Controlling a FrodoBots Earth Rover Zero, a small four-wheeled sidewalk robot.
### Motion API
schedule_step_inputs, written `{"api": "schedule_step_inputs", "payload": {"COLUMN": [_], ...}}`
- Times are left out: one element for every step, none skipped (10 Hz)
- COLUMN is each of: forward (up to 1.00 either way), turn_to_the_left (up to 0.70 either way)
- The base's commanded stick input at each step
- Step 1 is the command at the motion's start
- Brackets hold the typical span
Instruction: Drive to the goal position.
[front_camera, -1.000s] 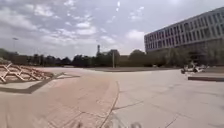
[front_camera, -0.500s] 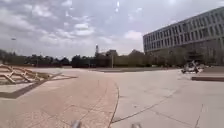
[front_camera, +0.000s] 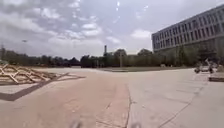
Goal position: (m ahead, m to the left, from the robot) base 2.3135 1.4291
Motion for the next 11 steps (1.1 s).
{"api": "schedule_step_inputs", "payload": {"forward": [0.46, 0.54, 0.62, 0.70, 0.67, 0.65, 0.65, 0.65, 0.65, 0.65, 0.65], "turn_to_the_left": [-0.11, -0.10, -0.10, -0.09, -0.08, -0.08, -0.08, -0.08, -0.08, -0.08, -0.08]}}
